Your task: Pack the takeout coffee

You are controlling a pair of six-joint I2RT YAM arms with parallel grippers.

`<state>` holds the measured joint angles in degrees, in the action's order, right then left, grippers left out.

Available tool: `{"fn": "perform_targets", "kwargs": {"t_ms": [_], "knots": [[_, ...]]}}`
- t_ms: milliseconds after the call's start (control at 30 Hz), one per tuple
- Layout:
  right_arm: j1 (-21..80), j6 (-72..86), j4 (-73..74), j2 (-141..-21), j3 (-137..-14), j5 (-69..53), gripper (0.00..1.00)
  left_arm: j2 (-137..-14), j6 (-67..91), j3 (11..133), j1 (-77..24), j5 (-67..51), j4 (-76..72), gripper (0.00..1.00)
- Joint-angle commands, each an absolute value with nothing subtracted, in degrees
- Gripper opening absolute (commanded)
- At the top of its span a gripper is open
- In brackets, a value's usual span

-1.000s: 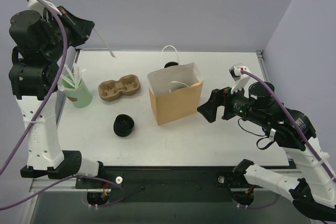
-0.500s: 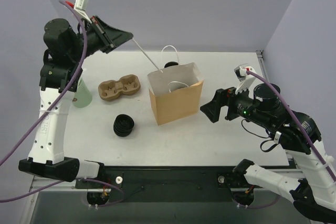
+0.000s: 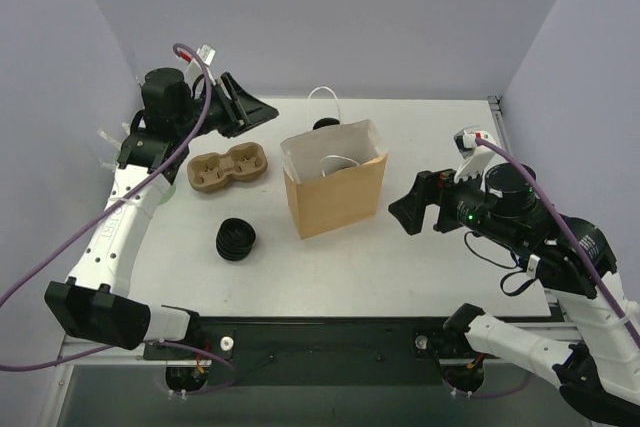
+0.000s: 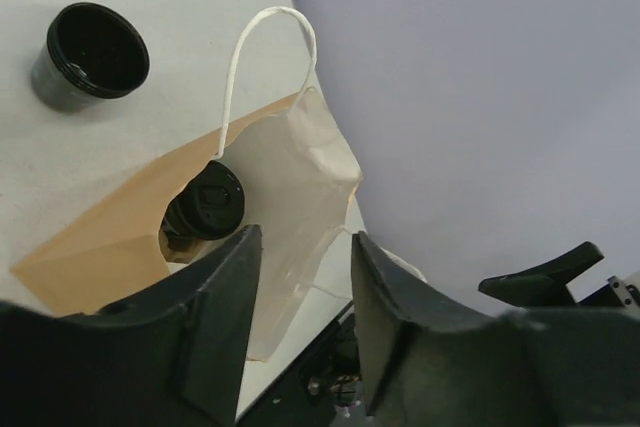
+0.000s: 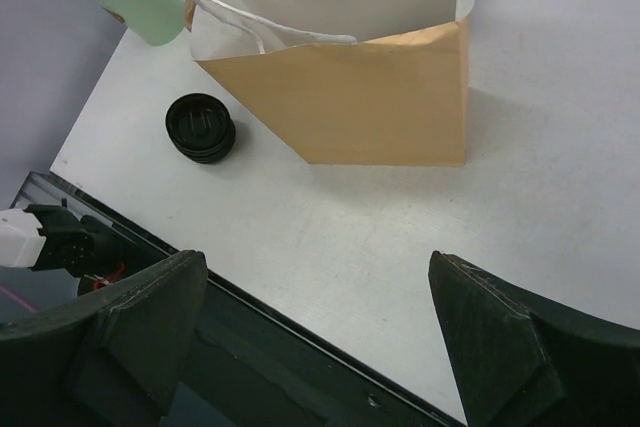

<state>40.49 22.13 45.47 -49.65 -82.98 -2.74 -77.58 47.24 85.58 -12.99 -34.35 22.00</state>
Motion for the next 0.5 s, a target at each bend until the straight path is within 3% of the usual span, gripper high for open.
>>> {"fn": "perform_targets", "kwargs": {"t_ms": [0, 200, 367, 467], "knots": [[40.25, 25.31, 48.60, -49.83, -87.18, 2.02, 1.00, -76.81, 41.32, 90.25, -13.01, -33.05, 23.90, 0.60], [40.25, 31.37, 49.04, -52.64, -88.24, 6.58, 1.00, -77.17, 33.32, 95.01, -13.18, -34.45, 32.69, 0.77], [40.34, 34.63, 49.04, -55.19, -88.59, 7.56, 1.00, -71.74, 29.71, 88.78, -16.59, -34.54, 33.13, 0.93], [40.34, 35.68, 49.13, -55.81, -88.59, 7.82, 1.00, -68.48, 27.34, 83.60, -20.90, -33.31, 33.57, 0.95]]}}
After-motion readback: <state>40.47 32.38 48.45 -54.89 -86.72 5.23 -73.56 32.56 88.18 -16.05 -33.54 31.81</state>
